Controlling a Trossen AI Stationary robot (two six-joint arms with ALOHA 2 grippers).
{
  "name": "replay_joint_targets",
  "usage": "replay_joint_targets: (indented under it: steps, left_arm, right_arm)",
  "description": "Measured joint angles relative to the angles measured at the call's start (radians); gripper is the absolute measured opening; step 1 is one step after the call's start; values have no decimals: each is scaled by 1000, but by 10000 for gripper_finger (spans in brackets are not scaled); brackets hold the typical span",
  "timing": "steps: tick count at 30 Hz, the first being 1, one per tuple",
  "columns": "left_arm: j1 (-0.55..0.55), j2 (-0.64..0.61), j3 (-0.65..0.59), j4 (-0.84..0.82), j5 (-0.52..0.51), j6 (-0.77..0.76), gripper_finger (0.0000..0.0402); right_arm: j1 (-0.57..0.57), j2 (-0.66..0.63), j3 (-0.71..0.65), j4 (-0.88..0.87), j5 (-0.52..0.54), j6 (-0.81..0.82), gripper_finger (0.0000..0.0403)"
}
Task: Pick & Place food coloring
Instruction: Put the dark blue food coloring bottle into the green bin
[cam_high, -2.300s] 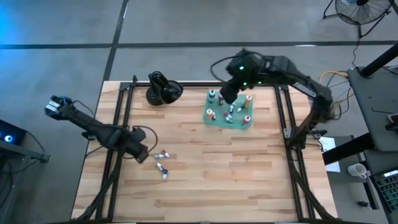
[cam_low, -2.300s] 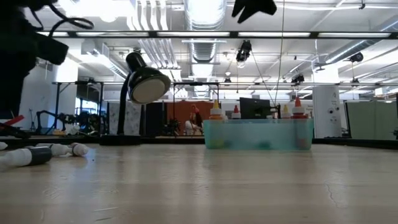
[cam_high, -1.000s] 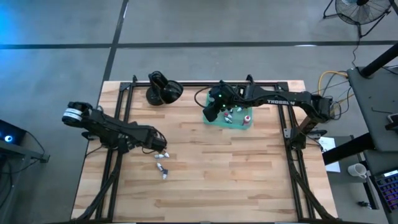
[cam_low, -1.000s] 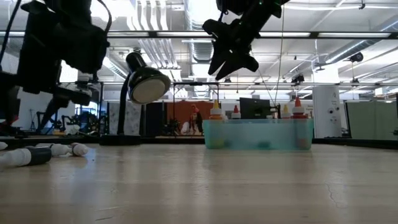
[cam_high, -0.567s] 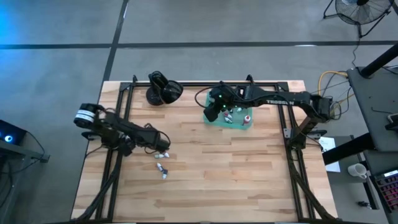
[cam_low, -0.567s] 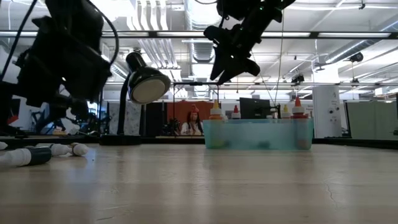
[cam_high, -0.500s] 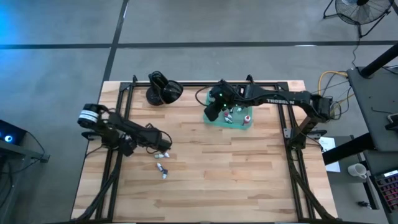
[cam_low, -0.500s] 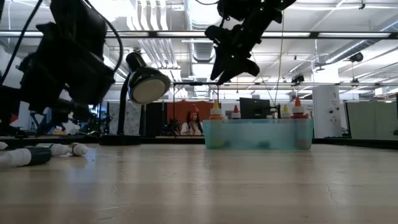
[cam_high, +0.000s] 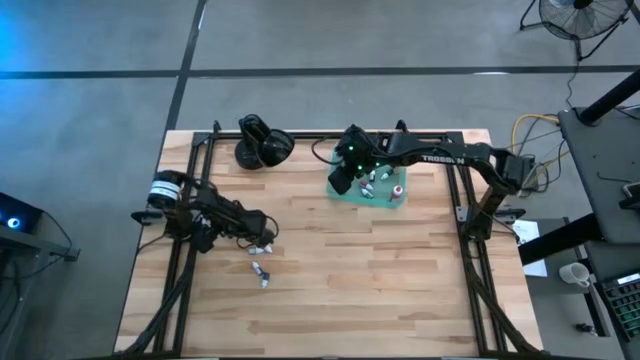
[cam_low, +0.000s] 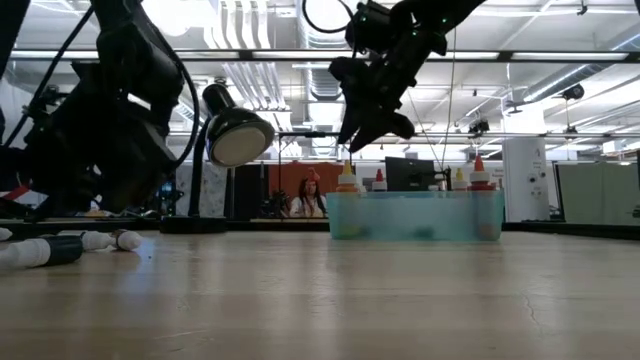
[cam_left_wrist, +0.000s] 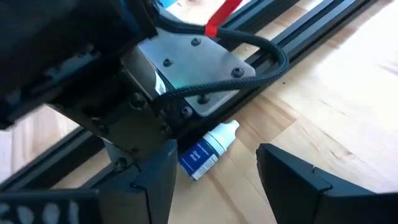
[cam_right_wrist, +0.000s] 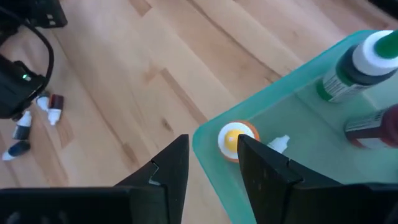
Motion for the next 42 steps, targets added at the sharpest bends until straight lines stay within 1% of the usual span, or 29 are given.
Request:
replay_joint_targets:
  steps: [6, 14, 18, 22, 25, 26, 28, 30, 34, 37, 38, 40, 42]
  left_arm:
    - [14, 26, -23, 74, -5, -22, 193]
    - [27, 16, -64, 99, -4, -60, 193]
    - [32, 16, -77, 138, -17, -59, 193]
    - [31, 13, -73, 149, -21, -58, 193]
    - [25, -27, -42, 172, -29, -52, 193]
    - [22, -47, -23, 209, -51, -75, 192]
    - [17, -98, 4, 253, -95, -63, 192]
    - [13, -162, 53, 290, -167, -55, 192]
    - [13, -263, 114, 215, -352, 23, 192]
    - [14, -297, 138, 133, -494, 78, 192]
    - [16, -306, 139, 134, -533, 103, 193]
    - [24, -306, 140, 134, -594, 155, 193]
    - [44, -298, 132, 116, -632, 204, 193]
  right_arm:
    - [1, 8, 0, -3, -48, 1, 136]
    - [3, 9, -2, -22, -52, 0, 129]
    - [3, 9, -16, -25, -51, 0, 127]
    - [3, 9, -34, -25, -51, 0, 131]
    - [3, 9, -48, -26, -51, -1, 134]
    - [3, 9, -51, -26, -51, -2, 134]
    - [2, 9, -57, -26, -51, -4, 135]
    - [2, 9, -59, -24, -47, -4, 134]
    - [2, 9, -61, -20, -47, -4, 132]
    - [3, 9, -61, -20, -47, -4, 135]
    - [3, 9, -61, -20, -47, -4, 136]
    - [3, 9, -61, -20, -47, -4, 137]
    - [3, 9, -61, -22, -46, -4, 136]
